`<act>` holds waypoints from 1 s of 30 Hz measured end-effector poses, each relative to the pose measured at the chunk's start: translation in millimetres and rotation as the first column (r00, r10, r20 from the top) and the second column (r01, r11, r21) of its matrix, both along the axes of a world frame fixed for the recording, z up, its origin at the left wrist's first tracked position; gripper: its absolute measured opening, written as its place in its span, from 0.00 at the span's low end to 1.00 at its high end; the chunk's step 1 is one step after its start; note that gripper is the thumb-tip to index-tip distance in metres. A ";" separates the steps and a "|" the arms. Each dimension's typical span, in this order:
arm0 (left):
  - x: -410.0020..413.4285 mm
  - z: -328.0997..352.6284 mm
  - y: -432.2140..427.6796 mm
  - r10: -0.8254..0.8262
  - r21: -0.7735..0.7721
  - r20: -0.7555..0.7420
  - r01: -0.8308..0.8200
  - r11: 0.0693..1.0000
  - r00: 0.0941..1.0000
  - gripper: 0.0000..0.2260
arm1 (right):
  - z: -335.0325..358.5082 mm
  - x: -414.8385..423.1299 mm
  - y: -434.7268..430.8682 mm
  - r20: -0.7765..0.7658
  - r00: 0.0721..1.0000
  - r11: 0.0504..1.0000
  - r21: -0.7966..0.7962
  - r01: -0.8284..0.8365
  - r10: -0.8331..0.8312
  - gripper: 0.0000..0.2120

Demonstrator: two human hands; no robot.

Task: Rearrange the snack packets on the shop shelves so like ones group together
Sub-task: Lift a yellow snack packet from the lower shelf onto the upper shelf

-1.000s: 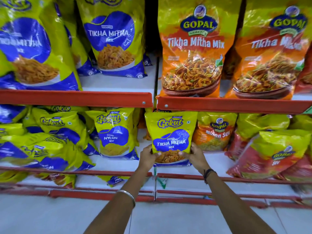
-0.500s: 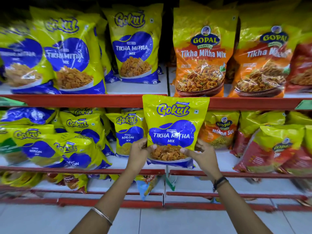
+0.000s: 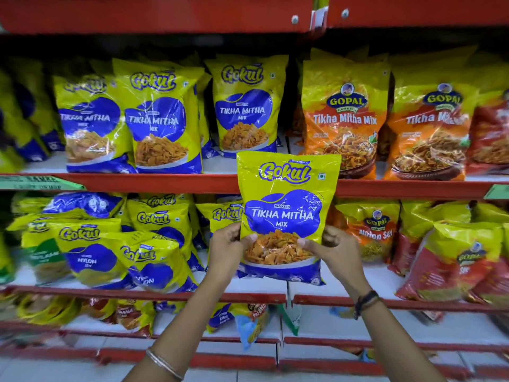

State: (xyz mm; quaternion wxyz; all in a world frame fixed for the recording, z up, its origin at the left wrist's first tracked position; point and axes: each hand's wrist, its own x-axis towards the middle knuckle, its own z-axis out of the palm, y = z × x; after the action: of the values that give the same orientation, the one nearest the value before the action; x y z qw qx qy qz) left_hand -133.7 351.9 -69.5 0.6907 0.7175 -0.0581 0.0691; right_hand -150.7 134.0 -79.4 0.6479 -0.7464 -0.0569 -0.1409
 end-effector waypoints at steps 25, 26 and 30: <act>160.1 99.3 43.6 0.153 0.067 0.284 -0.179 0.982 0.947 0.11 | 102.1 175.9 53.1 0.219 0.976 0.990 -0.135 0.045 -0.014 0.11; 167.2 97.8 48.9 0.155 0.123 0.263 -0.192 0.974 0.952 0.10 | 102.7 178.5 53.6 0.204 0.979 0.987 -0.148 0.058 -0.027 0.09; 187.7 106.2 61.7 0.050 0.263 0.157 -0.091 0.961 0.986 0.19 | 105.3 186.3 52.3 0.195 0.981 0.979 -0.196 0.064 -0.026 0.08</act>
State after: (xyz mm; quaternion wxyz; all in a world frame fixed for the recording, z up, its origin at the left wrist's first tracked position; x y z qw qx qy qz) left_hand 53.9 413.6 36.7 0.5778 0.7990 -0.0926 0.1384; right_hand 35.6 186.3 25.9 0.5573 -0.7922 -0.1158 -0.2200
